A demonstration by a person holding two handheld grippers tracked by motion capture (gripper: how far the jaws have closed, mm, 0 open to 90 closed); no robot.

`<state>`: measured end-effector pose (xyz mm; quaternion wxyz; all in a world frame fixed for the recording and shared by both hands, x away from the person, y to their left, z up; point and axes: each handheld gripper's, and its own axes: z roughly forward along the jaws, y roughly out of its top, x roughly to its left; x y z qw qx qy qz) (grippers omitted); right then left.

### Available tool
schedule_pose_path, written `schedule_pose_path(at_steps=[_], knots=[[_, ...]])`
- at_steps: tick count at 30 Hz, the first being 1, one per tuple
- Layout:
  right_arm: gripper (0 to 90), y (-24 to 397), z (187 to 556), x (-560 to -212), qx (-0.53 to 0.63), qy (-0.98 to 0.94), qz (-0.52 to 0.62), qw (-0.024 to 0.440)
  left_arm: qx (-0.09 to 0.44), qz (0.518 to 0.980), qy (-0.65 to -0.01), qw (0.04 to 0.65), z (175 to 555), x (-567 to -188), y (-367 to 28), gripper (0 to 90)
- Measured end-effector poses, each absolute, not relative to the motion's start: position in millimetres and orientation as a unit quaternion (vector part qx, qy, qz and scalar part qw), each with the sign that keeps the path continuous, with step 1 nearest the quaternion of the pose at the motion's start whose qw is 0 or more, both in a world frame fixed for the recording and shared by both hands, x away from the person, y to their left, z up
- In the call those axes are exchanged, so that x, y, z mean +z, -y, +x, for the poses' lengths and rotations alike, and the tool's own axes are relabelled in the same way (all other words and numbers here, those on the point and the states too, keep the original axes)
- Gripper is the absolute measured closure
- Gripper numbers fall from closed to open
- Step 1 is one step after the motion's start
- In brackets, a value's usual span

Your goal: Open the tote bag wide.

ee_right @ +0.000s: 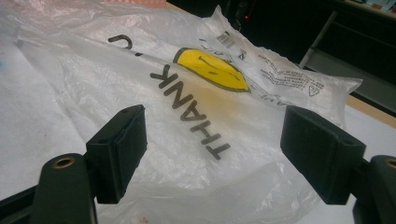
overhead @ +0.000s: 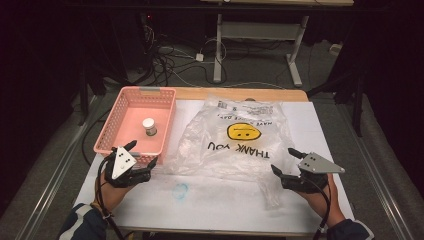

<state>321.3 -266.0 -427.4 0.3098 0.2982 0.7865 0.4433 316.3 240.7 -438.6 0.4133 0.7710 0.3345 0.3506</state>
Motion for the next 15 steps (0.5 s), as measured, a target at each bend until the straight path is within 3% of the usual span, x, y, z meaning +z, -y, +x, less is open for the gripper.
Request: schedule_pose_path(at_steps=[9, 15], knots=[[24.5, 267.4, 328.7, -426.8, 0.437, -0.789, 0.299, 0.311, 0.348, 0.776, -0.329, 0.41, 316.1, -439.6, -242.6, 16.9], [32.0, 275.8, 351.9, -416.1, 0.427, -0.78, 0.32, 0.327, 0.342, 0.777, -0.333, 0.411, 314.9, -440.3, -245.9, 16.9]])
